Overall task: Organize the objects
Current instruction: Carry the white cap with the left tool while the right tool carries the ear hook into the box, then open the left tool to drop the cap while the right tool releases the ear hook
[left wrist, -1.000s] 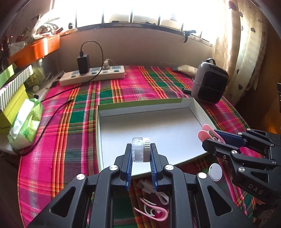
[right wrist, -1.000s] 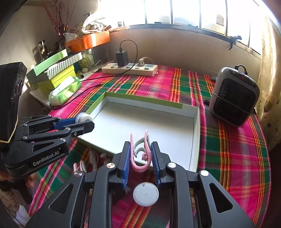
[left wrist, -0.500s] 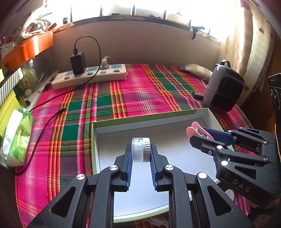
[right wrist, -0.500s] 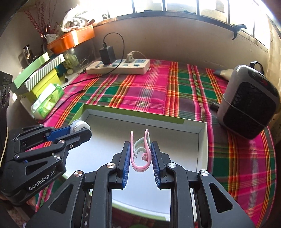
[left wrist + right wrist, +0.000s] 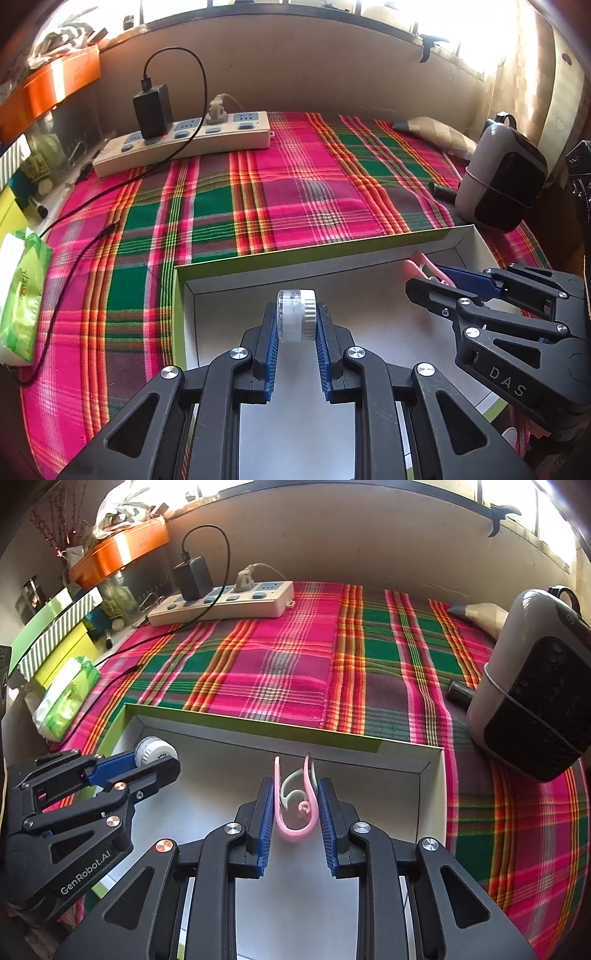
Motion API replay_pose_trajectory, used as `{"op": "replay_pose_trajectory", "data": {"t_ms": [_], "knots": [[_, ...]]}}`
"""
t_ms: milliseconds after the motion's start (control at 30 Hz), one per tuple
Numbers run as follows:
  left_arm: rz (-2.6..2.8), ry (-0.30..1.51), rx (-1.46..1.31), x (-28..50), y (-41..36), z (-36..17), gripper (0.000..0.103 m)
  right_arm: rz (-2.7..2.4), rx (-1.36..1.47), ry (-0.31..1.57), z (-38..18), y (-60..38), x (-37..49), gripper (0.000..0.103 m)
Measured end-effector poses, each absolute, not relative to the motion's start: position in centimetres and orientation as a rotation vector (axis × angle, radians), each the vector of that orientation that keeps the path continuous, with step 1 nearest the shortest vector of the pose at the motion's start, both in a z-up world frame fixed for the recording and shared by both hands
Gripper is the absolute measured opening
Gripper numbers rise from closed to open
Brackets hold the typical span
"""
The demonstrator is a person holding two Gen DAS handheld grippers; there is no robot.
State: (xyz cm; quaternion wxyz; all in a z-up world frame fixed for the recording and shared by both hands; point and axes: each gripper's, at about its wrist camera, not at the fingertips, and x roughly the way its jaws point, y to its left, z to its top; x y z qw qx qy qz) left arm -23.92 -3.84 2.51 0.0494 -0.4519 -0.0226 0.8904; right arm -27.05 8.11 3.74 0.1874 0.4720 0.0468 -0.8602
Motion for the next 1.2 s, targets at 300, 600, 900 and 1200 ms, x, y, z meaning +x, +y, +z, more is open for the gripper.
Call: {"op": "replay_pose_trajectory", "data": {"t_ms": [300,600,900,1200], "knots": [[2.708,-0.048,-1.404,-24.51,-3.74,1.75,0.017,-2.424,1.336,0.15,3.21,7.95,-27.47,0.025],[2.711,-0.062,-1.404,-24.6,-3.77,1.62,0.017,-2.432,1.338,0.149,3.06,7.89,-27.69,0.025],[2.711,-0.052,-1.409,-24.65,-3.7,1.73,0.022,-2.441,1.339,0.137,2.99,7.93,-27.7,0.025],[2.72,-0.038,-1.412,-24.39,-3.28,1.85,0.031,-2.45,1.346,0.125,2.97,8.22,-27.62,0.04]]}}
